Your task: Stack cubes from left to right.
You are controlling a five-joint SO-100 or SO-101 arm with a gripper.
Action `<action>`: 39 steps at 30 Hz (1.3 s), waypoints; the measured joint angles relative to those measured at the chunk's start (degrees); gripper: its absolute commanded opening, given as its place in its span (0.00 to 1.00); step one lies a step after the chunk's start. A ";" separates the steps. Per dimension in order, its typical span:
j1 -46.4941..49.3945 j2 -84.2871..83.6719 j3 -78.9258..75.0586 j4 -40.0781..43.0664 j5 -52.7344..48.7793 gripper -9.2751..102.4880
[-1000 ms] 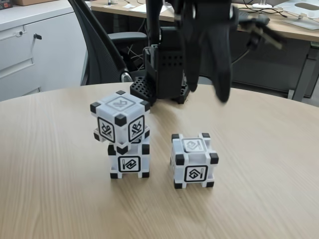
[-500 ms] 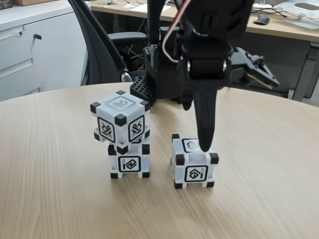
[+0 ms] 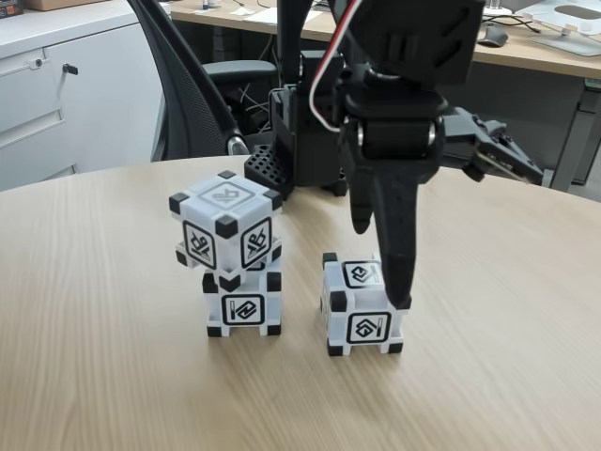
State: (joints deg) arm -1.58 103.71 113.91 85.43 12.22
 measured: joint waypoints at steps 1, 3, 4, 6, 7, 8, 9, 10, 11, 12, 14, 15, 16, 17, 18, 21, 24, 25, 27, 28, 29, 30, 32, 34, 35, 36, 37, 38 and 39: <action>0.00 0.00 0.00 -0.09 0.00 0.51; 0.00 0.00 0.00 -0.09 0.00 0.51; 0.09 -0.09 0.00 -0.09 0.00 0.51; 0.18 -1.23 0.00 -0.09 0.00 0.51; 0.18 -2.29 0.00 -0.09 0.00 0.51; 0.18 -3.34 0.00 -0.09 0.09 0.51; 0.18 -4.48 0.00 -0.09 0.35 0.51; 0.18 -5.80 0.00 -0.09 0.53 0.51; 0.18 -6.86 0.00 -0.09 0.70 0.51; 0.18 -7.91 0.00 -0.09 0.97 0.51; 0.18 -9.58 0.00 -0.09 1.05 0.51; 0.18 -10.02 0.00 -0.09 1.32 0.50; 0.18 -10.46 0.00 -0.09 1.41 0.50; 0.18 -10.90 0.00 -0.09 1.41 0.49; 0.18 -11.34 0.00 -0.18 1.76 0.48; 0.18 -12.66 0.00 -1.32 2.29 0.41; 0.18 -13.27 0.00 -3.34 2.46 0.27; 0.18 -13.45 0.00 -3.69 2.46 0.21; 0.18 -13.54 0.00 -3.60 2.72 0.08; 0.18 -13.54 0.00 -3.60 2.90 0.08; 0.18 -13.54 0.00 -3.78 2.99 0.08; 0.18 -13.54 0.00 -3.78 2.99 0.08; 0.26 -13.54 0.00 -3.78 2.99 0.08; 1.49 -13.54 0.00 -3.78 2.99 0.08; 2.37 -13.54 0.00 -3.78 2.99 0.08; 3.52 -13.27 0.00 -3.78 2.99 0.08; 4.57 -12.48 0.00 -3.78 2.99 0.08; 5.54 -10.90 0.00 -3.78 2.81 0.08; 6.42 -8.79 0.00 -3.78 2.46 0.08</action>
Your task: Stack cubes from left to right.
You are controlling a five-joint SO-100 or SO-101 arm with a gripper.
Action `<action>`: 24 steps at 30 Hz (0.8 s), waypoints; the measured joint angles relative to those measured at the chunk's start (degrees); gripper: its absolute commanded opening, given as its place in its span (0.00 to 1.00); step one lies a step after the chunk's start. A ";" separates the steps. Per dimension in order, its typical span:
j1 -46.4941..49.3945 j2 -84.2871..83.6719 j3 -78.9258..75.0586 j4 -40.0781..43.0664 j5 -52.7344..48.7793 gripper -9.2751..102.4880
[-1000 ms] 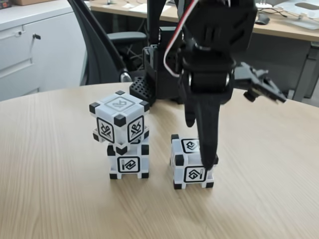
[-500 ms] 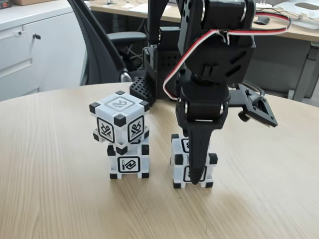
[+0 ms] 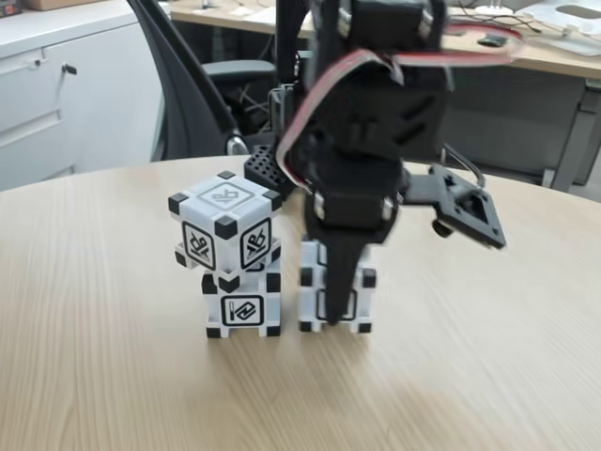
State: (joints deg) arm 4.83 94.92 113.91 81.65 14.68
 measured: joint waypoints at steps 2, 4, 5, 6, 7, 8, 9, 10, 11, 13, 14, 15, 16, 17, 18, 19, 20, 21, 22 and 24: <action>1.41 3.60 -0.79 0.00 -0.88 0.08; 2.46 6.94 -1.41 0.00 -1.67 0.08; 2.72 8.17 -1.67 0.00 -1.85 0.08; 2.90 9.14 -1.76 0.00 -2.02 0.08; 2.90 10.02 -1.76 0.00 -2.29 0.08; 2.90 10.72 -1.76 0.00 -2.46 0.08; 2.90 11.25 -1.76 0.00 -2.72 0.08; 2.90 11.78 -1.76 0.00 -2.99 0.08; 2.90 12.22 -1.76 0.00 -3.16 0.08; 2.90 13.36 -1.76 0.00 -3.96 0.08; 2.90 14.15 -1.76 0.00 -4.31 0.08; 2.90 15.12 -1.76 0.00 -4.66 0.08; 2.90 16.35 -1.76 0.00 -4.92 0.08; 2.90 17.58 -1.76 0.00 -5.19 0.08; 2.90 18.90 -1.76 0.00 -5.45 0.08; 2.90 20.39 -1.76 0.00 -5.62 0.08; 2.90 21.80 -1.76 0.09 -5.89 0.08; 2.90 23.20 -1.76 0.09 -6.06 0.08; 2.90 24.79 -1.76 0.09 -6.24 0.08; 2.90 27.69 -1.76 0.09 -6.50 0.08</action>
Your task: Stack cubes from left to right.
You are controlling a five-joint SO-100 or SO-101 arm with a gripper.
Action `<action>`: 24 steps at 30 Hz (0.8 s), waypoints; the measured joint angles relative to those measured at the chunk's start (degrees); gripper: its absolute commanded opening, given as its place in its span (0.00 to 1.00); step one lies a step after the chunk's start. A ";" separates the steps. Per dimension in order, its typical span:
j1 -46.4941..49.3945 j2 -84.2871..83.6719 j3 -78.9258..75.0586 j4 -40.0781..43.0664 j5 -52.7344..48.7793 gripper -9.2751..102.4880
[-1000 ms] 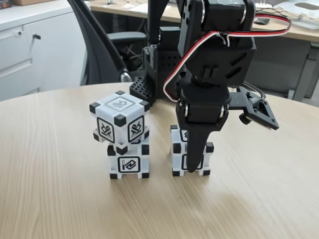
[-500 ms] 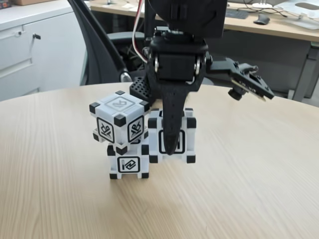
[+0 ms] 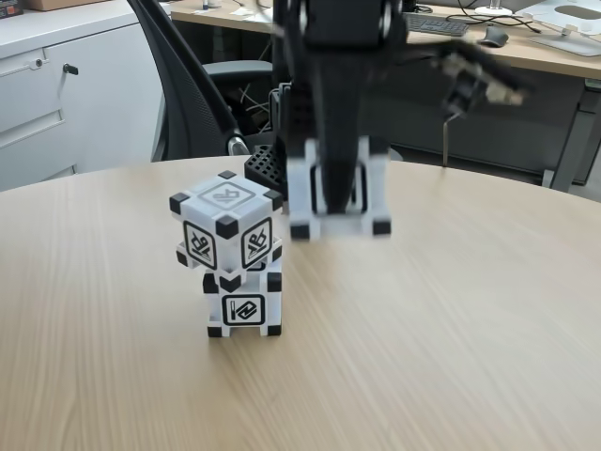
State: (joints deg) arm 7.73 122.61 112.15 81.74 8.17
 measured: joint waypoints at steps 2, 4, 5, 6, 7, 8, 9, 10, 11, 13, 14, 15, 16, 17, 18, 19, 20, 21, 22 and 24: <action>0.00 2.90 0.00 0.00 0.00 0.08; 0.00 5.19 0.00 0.00 -0.44 0.08; 0.00 5.80 0.00 0.00 -0.79 0.08; 0.00 6.33 0.00 0.00 -1.05 0.08; 0.35 6.50 0.00 0.00 -1.41 0.08; 0.97 6.68 0.00 0.00 -1.67 0.08; 1.76 6.77 0.00 0.00 -1.93 0.08; 2.72 6.77 0.00 0.00 -2.20 0.08; 3.78 6.77 0.00 0.00 -2.55 0.08; 5.71 6.77 0.00 0.00 -3.78 0.08; 6.68 6.77 0.00 0.00 -4.39 0.08; 7.82 6.77 0.00 0.00 -5.01 0.08; 8.79 6.77 0.00 0.00 -5.54 0.08; 9.76 6.77 0.00 0.00 -6.15 0.08; 10.72 6.77 0.00 0.00 -6.68 0.08; 11.51 6.77 0.00 0.00 -7.12 0.08; 12.22 6.77 0.00 0.00 -7.65 0.08; 13.01 6.77 0.00 0.00 -8.17 0.08; 13.71 6.77 0.00 0.00 -8.61 0.08; 15.03 6.77 0.00 0.00 -9.14 0.08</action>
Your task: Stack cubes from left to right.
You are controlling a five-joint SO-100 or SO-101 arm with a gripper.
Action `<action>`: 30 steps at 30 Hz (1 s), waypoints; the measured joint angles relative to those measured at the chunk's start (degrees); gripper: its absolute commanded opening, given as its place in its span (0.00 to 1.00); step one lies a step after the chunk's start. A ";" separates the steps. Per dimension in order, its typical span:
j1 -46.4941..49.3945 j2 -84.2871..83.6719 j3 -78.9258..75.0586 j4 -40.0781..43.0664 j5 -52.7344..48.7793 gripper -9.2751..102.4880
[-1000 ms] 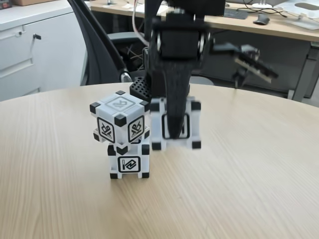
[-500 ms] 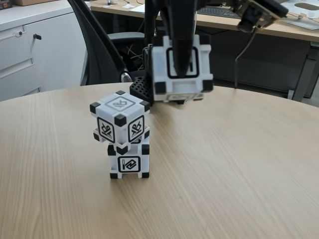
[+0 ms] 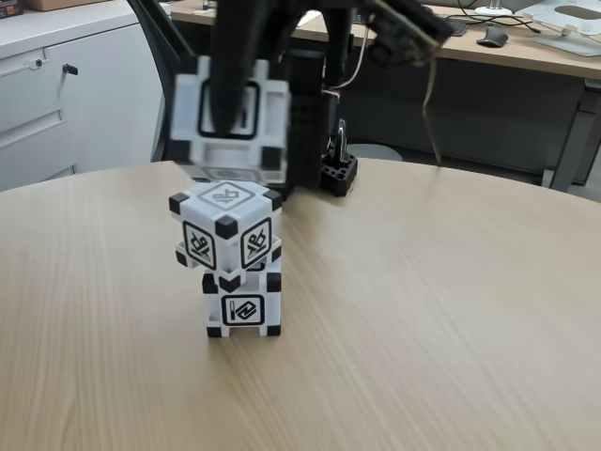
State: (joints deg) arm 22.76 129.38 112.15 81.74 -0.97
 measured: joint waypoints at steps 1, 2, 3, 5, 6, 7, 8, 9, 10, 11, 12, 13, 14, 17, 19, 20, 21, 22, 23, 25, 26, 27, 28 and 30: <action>0.53 0.00 0.00 0.00 0.00 0.08; 1.14 0.00 0.00 0.00 0.00 0.08; 1.49 0.00 0.00 0.18 0.26 0.08; 1.85 0.00 0.00 0.79 1.49 0.08; 1.76 0.00 0.00 1.32 2.20 0.08; 1.49 0.00 0.00 2.29 2.72 0.08; 1.32 0.00 0.00 3.16 3.25 0.08; 1.23 0.00 0.00 4.13 3.96 0.08; 1.23 0.00 0.00 5.19 4.66 0.08; 1.32 0.00 0.00 6.24 5.10 0.08; 1.41 0.00 0.00 7.12 5.45 0.08; 1.32 0.00 0.00 7.91 5.63 0.08; 1.23 0.00 0.00 8.70 5.80 0.08; 1.32 0.09 -0.09 10.20 5.89 0.08; 1.23 0.09 -0.18 11.16 5.89 0.08; 1.23 0.09 -0.18 11.69 5.89 0.08; 1.23 0.09 -0.18 12.13 5.89 0.08; 1.23 0.09 -0.18 12.48 5.89 0.08; 1.23 0.09 -0.18 12.74 5.89 0.08; 1.23 0.09 -0.18 12.92 5.89 0.08; 1.23 0.09 -0.18 13.01 5.89 0.08; 1.23 0.09 -0.18 13.01 5.89 0.08; 1.23 0.09 -0.18 13.01 5.89 0.08; 1.23 0.09 -0.18 13.01 5.89 0.08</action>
State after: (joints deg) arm 23.99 129.46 111.97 94.75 4.92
